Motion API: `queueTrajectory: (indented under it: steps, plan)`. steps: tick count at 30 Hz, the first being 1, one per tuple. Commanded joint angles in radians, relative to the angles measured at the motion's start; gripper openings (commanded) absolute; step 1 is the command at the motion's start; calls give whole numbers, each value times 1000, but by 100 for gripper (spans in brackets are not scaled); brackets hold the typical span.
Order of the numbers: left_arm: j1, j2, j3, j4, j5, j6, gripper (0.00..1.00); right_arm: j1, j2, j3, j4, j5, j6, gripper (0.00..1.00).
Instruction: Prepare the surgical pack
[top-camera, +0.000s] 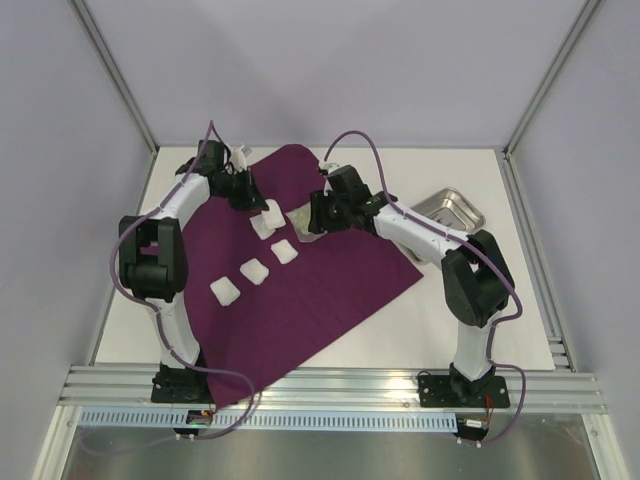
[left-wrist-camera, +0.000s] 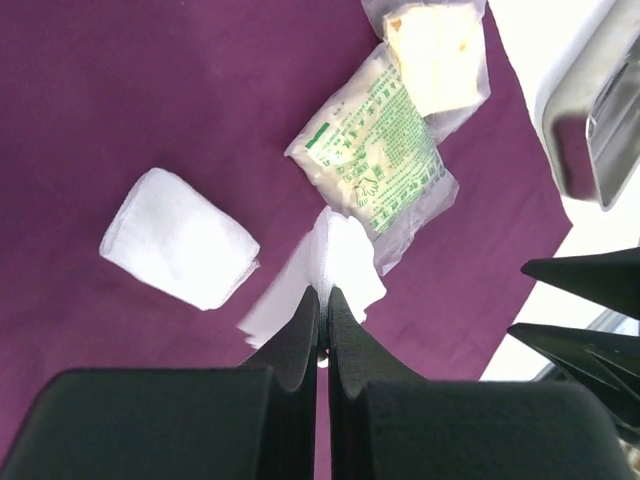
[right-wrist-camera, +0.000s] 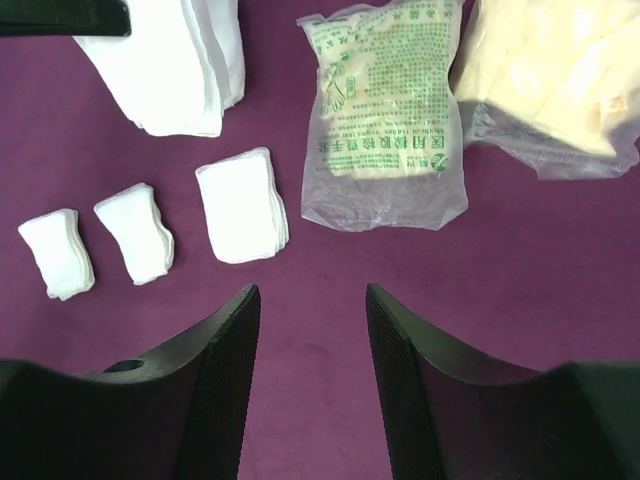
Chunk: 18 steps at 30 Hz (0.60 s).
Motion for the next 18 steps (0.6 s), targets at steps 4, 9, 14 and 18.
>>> queueTrajectory:
  steps: [4, 9, 14, 18]
  plan:
    - [9, 79, 10, 64, 93, -50, 0, 4, -52, -8, 2, 31, -14, 50]
    - [41, 107, 10, 84, 70, -61, 0, 4, -34, 4, 4, 26, -20, 50]
    - [66, 153, 21, 79, 33, -59, 0, 4, 27, 77, 16, -17, -3, 50]
    - [70, 173, 39, 62, 0, -39, 0, 4, 118, 178, 39, -92, 28, 51]
